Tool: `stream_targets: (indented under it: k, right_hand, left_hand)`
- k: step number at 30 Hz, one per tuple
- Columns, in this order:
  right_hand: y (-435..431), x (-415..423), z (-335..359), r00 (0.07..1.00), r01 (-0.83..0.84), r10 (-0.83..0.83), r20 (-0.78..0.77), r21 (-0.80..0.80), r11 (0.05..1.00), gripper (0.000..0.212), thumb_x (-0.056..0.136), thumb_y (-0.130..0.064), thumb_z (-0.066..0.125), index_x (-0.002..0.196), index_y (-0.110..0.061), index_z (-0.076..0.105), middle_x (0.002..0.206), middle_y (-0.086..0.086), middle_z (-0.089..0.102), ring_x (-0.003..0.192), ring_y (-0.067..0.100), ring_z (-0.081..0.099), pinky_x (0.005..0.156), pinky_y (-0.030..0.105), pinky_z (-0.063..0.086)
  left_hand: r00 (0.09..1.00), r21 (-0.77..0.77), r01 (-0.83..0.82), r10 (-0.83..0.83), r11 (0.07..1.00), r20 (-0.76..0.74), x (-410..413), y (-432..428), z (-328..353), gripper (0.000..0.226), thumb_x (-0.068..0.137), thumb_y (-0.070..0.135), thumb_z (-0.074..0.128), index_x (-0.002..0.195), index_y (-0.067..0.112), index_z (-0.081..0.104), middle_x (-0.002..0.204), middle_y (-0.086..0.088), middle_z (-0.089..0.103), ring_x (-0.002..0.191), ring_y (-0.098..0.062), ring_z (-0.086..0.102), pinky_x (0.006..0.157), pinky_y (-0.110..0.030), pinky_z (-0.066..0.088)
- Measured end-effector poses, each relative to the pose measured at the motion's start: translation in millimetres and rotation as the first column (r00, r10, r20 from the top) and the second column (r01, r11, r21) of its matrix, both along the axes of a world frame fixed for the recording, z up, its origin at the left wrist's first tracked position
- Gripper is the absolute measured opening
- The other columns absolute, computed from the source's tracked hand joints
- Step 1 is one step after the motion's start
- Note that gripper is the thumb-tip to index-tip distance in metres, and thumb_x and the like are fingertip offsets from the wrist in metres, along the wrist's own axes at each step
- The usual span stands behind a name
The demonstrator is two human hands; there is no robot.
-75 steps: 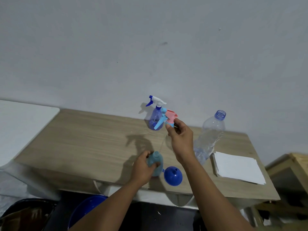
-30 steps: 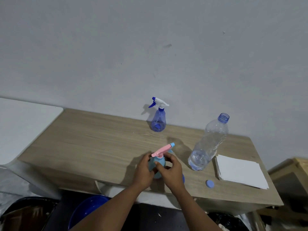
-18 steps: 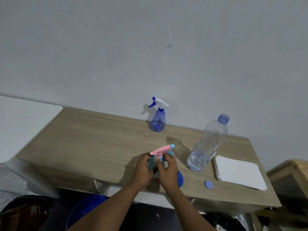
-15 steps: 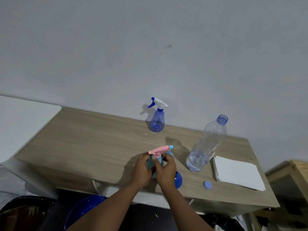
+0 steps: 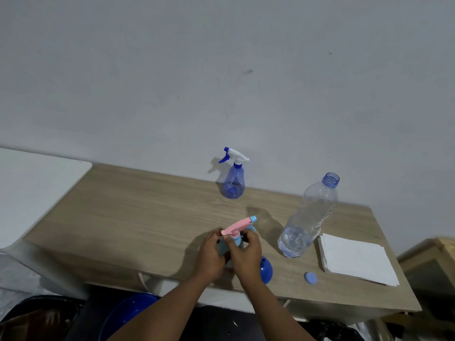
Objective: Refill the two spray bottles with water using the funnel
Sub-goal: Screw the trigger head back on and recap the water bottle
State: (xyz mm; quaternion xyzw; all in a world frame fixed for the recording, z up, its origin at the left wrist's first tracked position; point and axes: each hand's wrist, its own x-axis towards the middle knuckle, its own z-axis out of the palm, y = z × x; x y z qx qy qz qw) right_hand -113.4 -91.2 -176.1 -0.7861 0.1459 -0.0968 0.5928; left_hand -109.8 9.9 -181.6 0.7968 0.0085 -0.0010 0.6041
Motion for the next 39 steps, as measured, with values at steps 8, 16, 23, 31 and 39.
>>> stream_targets:
  k: [8,16,23,31,39]
  right_hand:
    - [4.6,2.1,12.6,0.998,0.056,-0.056,-0.005,0.01,0.998,0.021,0.083,-0.018,0.078,0.096,-0.019,0.063,0.098,-0.004,0.065,0.087,0.003,0.063,0.072,0.008,0.047]
    - [8.8,-0.2,20.2,0.992,0.128,-0.125,-0.035,0.12,0.984,0.056,0.075,-0.016,0.086,0.113,-0.019,0.045,0.095,-0.013,0.061,0.08,-0.008,0.063,0.067,0.009,0.051]
    - [15.6,8.7,14.9,0.999,-0.018,0.015,0.041,0.079,0.997,0.064,0.097,-0.011,0.054,0.146,-0.034,0.019,0.095,-0.008,0.063,0.084,0.0,0.064,0.069,0.012,0.047]
    - [-21.3,30.9,57.4,0.99,0.069,-0.081,0.112,0.106,0.992,0.055,0.088,-0.078,0.036,0.095,-0.03,0.063,0.101,-0.003,0.063,0.086,0.033,0.068,0.083,0.046,0.055]
    - [-82.6,6.8,66.8,0.911,-0.207,0.231,-0.34,0.107,0.972,0.044,0.095,-0.066,0.043,0.104,-0.03,0.068,0.094,0.013,0.075,0.076,0.035,0.075,0.08,0.046,0.061]
  left_hand:
    - [0.997,-0.179,-0.031,0.017,0.983,-0.077,2.5,-0.3,-8.2,0.031,0.081,0.036,0.064,0.111,0.028,0.066,0.109,0.001,0.07,0.105,-0.02,0.067,0.088,-0.044,0.057]
    - [0.996,0.05,0.012,-0.007,0.999,-0.094,0.0,8.6,-14.3,0.037,0.087,0.026,0.069,0.123,0.024,0.06,0.12,0.005,0.064,0.107,-0.011,0.062,0.084,-0.012,0.049]
    - [0.894,0.713,0.344,0.02,0.611,-0.449,-10.2,57.3,-56.3,0.12,0.077,0.077,0.05,0.152,0.015,-0.019,0.159,0.0,-0.029,0.146,-0.026,-0.027,0.114,-0.057,-0.013]
    - [0.816,0.663,0.484,-0.021,0.572,-0.578,-3.1,59.8,-52.2,0.119,0.079,0.078,0.044,0.146,0.017,-0.033,0.151,0.002,-0.043,0.139,-0.027,-0.039,0.111,-0.063,-0.018]
    - [0.798,0.637,0.503,-0.033,0.584,-0.601,-4.4,59.8,-47.5,0.123,0.075,0.084,0.042,0.146,0.018,-0.033,0.15,0.002,-0.045,0.138,-0.027,-0.041,0.11,-0.063,-0.02]
